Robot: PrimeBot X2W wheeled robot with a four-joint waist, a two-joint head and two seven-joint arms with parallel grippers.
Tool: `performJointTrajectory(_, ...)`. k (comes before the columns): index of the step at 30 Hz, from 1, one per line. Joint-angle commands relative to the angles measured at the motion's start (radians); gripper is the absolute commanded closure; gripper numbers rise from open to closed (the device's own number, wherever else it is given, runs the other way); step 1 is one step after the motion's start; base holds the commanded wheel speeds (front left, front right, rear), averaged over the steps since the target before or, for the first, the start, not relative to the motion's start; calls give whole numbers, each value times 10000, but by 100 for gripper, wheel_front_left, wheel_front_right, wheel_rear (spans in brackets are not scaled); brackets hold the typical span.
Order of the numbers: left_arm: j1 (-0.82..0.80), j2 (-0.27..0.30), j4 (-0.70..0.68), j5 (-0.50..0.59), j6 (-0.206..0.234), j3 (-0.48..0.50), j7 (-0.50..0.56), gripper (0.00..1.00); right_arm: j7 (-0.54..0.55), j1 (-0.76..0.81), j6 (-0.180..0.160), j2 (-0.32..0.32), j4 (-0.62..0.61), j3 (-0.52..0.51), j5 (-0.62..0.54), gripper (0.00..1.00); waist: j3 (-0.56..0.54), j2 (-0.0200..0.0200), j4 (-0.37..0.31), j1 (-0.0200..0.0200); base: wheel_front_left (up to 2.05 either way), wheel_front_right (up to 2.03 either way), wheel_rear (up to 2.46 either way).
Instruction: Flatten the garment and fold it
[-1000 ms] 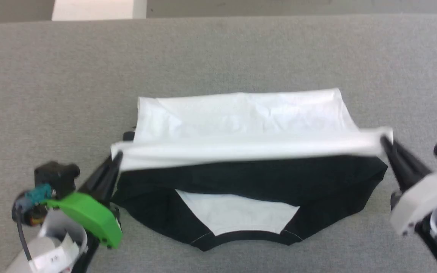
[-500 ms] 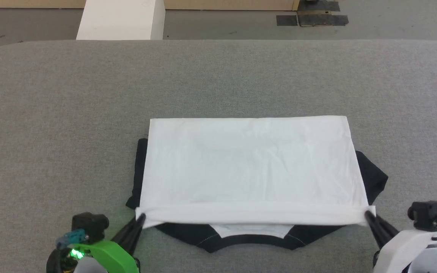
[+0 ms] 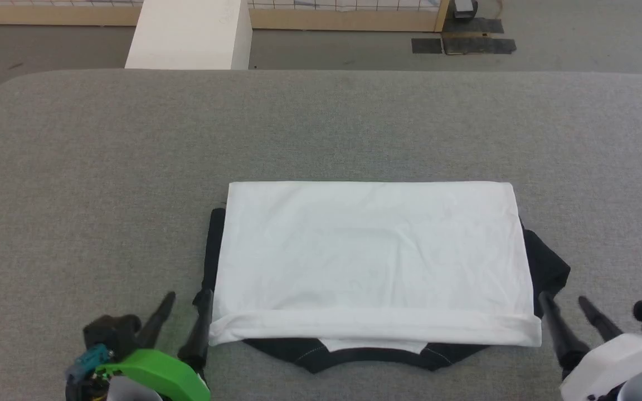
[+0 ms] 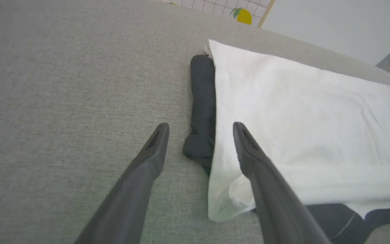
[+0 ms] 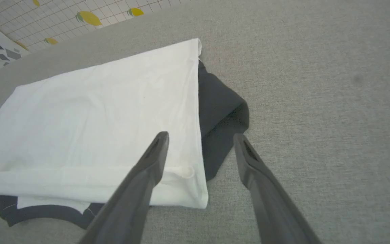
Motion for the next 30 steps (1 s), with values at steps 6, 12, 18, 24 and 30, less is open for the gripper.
performJointTrajectory(6,-691,-425,-418,915,441,953,-641,0,-491,-748,-15,126,241,-880,405,0,-164,0,104,1,0,0,0)
performJointTrajectory(12,-1366,-1263,-685,2643,436,1912,-659,0,-628,-1790,-15,130,1894,-1374,763,0,-118,0,200,1,0,0,0)
performJointTrajectory(18,-1695,-1991,-362,3667,134,2532,-661,0,-260,-2967,-15,132,3703,-1223,402,0,38,0,159,1,0,0,0)
performJointTrajectory(24,-1562,-2512,-152,4164,-303,3087,-661,0,330,-3707,-15,132,5128,-752,527,0,143,0,192,1,0,0,0)
performJointTrajectory(30,-1445,-2839,-103,4481,-714,3571,-662,0,1226,-3910,-15,133,5766,-177,695,0,199,0,305,1,0,0,0)
